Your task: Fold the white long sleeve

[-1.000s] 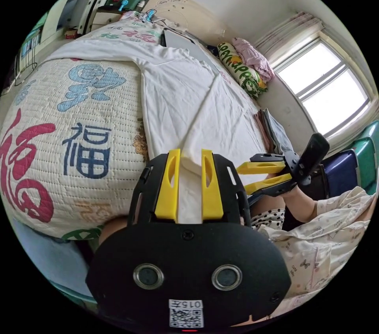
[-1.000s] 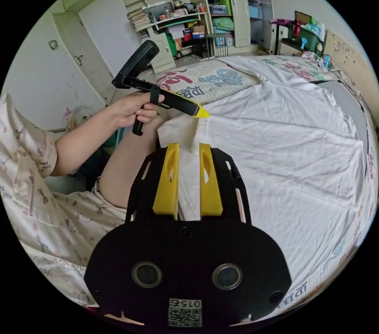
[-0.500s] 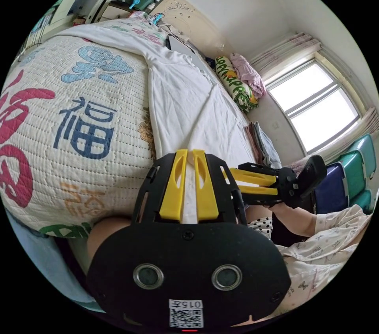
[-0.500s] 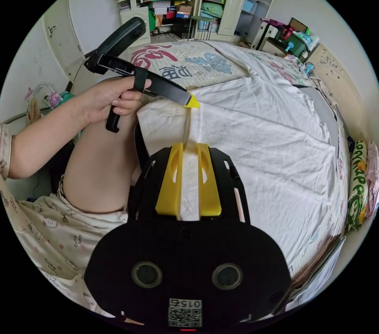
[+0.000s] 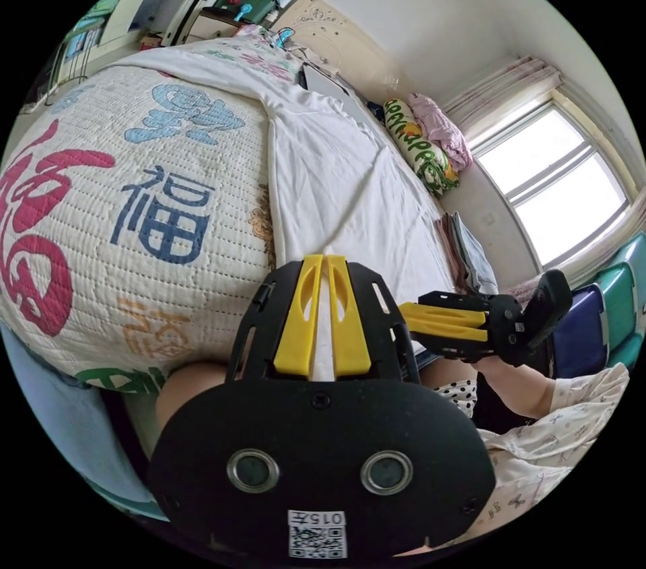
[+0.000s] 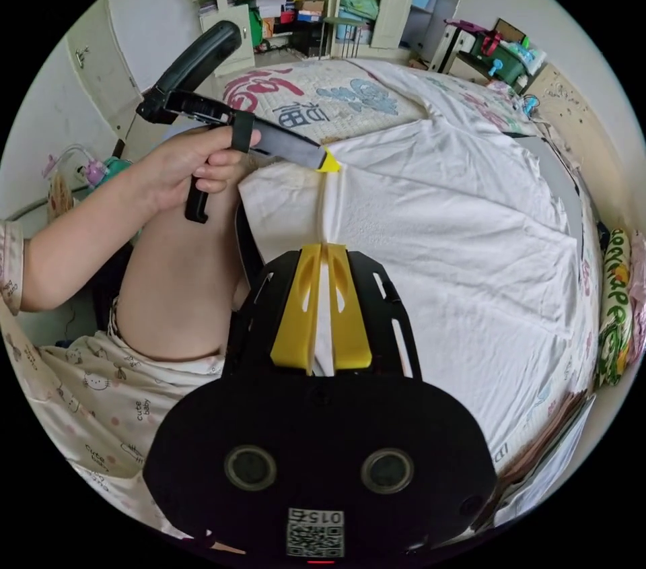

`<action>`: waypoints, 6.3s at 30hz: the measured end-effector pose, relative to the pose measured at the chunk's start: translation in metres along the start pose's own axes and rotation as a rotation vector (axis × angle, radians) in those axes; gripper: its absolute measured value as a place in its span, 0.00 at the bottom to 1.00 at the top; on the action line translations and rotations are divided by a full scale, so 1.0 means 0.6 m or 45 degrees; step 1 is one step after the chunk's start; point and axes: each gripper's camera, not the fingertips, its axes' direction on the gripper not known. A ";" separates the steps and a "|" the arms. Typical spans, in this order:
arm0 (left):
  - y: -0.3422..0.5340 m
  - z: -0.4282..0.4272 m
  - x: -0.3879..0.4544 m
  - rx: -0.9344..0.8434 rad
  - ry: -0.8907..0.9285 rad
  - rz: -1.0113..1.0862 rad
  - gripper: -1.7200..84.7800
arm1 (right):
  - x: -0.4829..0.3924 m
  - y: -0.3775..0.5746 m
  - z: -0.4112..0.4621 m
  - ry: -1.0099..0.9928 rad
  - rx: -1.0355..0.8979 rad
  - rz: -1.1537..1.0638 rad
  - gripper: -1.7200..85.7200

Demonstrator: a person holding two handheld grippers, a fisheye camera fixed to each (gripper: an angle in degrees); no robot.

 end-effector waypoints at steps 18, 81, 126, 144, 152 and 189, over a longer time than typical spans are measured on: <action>0.142 -0.069 -0.107 -0.032 0.109 -0.009 0.03 | 0.024 -0.007 0.109 0.032 0.017 -0.020 0.07; -0.235 -0.210 -0.529 0.883 -0.030 0.016 0.01 | 0.302 -0.492 -0.096 -0.227 0.255 0.232 0.13; -0.721 0.395 0.321 -0.519 0.173 1.521 0.02 | 0.370 -0.067 -0.542 -0.744 0.420 1.103 0.18; -0.786 0.245 0.330 -0.493 0.055 1.634 0.10 | 0.332 -0.061 -0.634 -0.466 0.335 1.036 0.05; -0.786 0.151 0.373 -0.360 0.186 1.596 0.15 | 0.225 0.116 -0.698 -0.576 0.557 1.150 0.05; -1.048 -0.155 0.165 -0.199 0.079 1.366 0.12 | 0.210 0.357 -0.773 -0.516 0.850 1.426 0.02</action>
